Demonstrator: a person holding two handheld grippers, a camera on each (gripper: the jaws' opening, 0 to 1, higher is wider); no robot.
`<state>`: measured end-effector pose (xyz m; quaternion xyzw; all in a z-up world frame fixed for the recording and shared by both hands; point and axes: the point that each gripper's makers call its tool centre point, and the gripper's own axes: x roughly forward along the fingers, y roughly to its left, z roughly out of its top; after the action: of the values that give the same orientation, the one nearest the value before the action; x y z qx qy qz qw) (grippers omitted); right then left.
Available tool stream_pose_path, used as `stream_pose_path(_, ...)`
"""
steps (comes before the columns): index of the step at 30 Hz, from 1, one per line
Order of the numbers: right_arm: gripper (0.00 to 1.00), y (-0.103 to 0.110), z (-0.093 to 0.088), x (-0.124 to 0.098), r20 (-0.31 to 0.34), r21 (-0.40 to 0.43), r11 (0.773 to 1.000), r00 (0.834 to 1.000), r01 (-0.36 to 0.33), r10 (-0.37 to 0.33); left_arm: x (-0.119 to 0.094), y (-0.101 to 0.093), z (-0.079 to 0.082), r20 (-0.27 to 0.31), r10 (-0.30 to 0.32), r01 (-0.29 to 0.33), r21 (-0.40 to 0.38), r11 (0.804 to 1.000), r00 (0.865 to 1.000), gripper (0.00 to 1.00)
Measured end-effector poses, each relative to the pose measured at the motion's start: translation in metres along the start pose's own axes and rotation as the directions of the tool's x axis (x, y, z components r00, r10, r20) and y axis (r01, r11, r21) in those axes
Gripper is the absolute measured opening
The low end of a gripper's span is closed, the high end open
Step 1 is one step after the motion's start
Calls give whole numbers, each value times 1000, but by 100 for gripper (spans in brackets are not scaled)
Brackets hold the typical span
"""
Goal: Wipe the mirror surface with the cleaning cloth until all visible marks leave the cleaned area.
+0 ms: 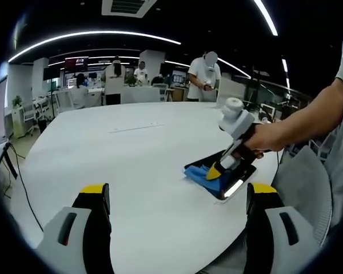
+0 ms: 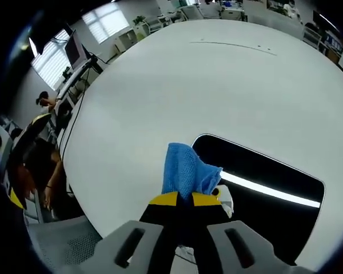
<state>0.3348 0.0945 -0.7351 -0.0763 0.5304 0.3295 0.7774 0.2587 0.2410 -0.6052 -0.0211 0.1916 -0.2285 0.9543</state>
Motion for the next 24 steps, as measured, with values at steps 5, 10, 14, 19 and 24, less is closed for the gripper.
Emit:
stream_pose_path(5,1,-6,-3,-1,-9,-6,1000,1000,-8,8,0,-3,1,-1,-1,1,5,1000,1000,99)
stream_pose_path(10,1,-13,-7,-4,-8,-15,1000,1000,-6,6,0,-5,2,3,0,0,6,1000,1000,99)
stream_pose_path(14,1,-18,-10,-8,-9,-15,1000,1000,-11,11,0,-6,1,1,3,-3,5,1000,1000,99)
stream_pose_path(19,1,-28,-14,-11,-8,-7,1000,1000,-15,14,2,-10,0,-4,-3,3,9,1000,1000,99)
stream_pose_path(24,1,-37,-17,-15,-7,3,1000,1000,-14,14,3,-12,0,-4,0,0,9,1000,1000,99)
